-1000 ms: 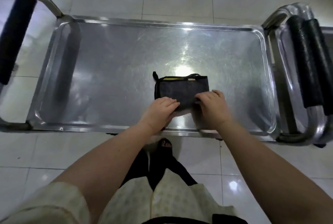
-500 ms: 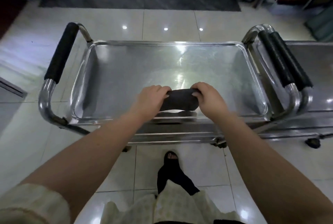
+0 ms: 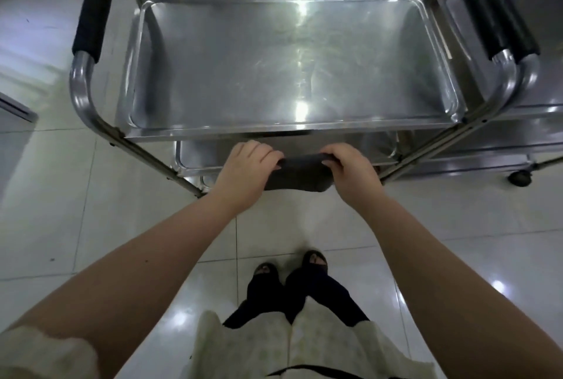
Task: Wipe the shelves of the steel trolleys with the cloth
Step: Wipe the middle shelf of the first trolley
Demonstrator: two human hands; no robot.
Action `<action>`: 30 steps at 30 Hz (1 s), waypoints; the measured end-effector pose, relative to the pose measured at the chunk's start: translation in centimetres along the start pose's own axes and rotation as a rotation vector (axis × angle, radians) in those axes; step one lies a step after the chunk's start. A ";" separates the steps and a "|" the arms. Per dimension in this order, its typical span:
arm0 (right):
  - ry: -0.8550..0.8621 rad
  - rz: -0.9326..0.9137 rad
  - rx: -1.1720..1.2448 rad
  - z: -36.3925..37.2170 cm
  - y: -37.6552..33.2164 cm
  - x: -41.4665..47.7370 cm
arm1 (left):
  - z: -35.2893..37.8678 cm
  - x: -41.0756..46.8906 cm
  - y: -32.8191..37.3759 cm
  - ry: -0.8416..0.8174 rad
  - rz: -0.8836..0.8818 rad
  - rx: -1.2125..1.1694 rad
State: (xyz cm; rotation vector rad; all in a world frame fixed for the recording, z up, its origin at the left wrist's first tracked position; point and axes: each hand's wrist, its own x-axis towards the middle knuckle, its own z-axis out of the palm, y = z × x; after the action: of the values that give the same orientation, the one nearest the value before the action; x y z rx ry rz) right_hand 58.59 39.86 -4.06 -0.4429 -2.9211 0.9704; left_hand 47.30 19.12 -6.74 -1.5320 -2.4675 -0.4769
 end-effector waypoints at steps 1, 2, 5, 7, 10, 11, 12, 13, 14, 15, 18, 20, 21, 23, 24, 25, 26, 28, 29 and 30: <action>-0.020 -0.004 -0.003 0.4 0.8 -0.4 | 0.7 -0.4 0.5 -0.032 0.001 -0.006; -0.031 -0.010 -0.004 0.9 1.6 -0.8 | 1.5 -0.6 1.0 -0.061 -0.001 -0.021; -0.062 -0.007 -0.066 2.4 4.6 -1.8 | 4.3 -1.4 2.4 -0.164 -0.025 -0.078; -0.082 -0.035 -0.149 3.4 7.0 -2.3 | 6.5 -1.4 3.5 -0.257 -0.063 -0.107; -0.148 -0.064 -0.206 4.8 10.8 -2.6 | 10.1 -1.0 5.1 -0.363 -0.116 -0.119; -0.163 -0.066 -0.211 5.3 12.0 -2.6 | 11.2 -0.7 5.6 -0.391 -0.145 -0.134; -0.167 -0.065 -0.210 5.7 13.2 -2.5 | 12.4 -0.5 5.9 -0.407 -0.173 -0.149; -0.160 -0.060 -0.206 6.1 14.3 -2.5 | 13.6 -0.3 6.2 -0.416 -0.210 -0.171; -0.142 -0.050 -0.197 6.6 15.4 -2.4 | 14.9 -0.1 6.6 -0.413 -0.264 -0.201; -0.116 -0.033 -0.182 7.1 16.4 -2.2 | 16.1 0.1 6.9 -0.397 -0.335 -0.237; -0.064 0.056 -0.125 9.1 18.8 -0.9 | 19.4 0.8 7.3 -0.296 -0.540 -0.280; -0.040 0.094 -0.084 10.3 20.2 0.9 | 21.4 1.4 6.9 -0.288 -0.586 -0.267; -0.021 0.117 -0.056 10.8 21.0 2.1 | 22.3 1.9 6.4 -0.300 -0.586 -0.268; 0.030 0.174 0.007 11.3 22.3 5.1 | 24.0 3.9 5.0 -0.268 -0.585 -0.260; 0.058 0.196 0.040 11.5 22.9 6.8 | 24.7 5.2 4.1 -0.224 -0.587 -0.241; 0.097 0.208 0.071 11.5 23.3 8.4 | 25.3 6.7 3.2 -0.164 -0.590 -0.223; 0.157 0.209 0.103 11.4 23.8 9.9 | 25.8 8.1 2.4 -0.086 -0.585 -0.216; 0.333 0.163 0.170 11.2 24.9 12.2 | 26.9 10.2 1.3 0.087 -0.537 -0.242; 0.408 0.124 0.193 11.4 25.8 12.7 | 27.8 10.7 0.9 0.153 -0.490 -0.253; 0.456 0.081 0.200 11.7 26.7 12.8 | 29.1 10.9 0.7 0.192 -0.442 -0.260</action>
State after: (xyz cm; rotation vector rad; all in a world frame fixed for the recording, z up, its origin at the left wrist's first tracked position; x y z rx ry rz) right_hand 51.80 56.97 -30.01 -0.6732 -2.3932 1.0004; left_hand 43.18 39.24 -30.00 -0.9431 -2.6624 -0.9999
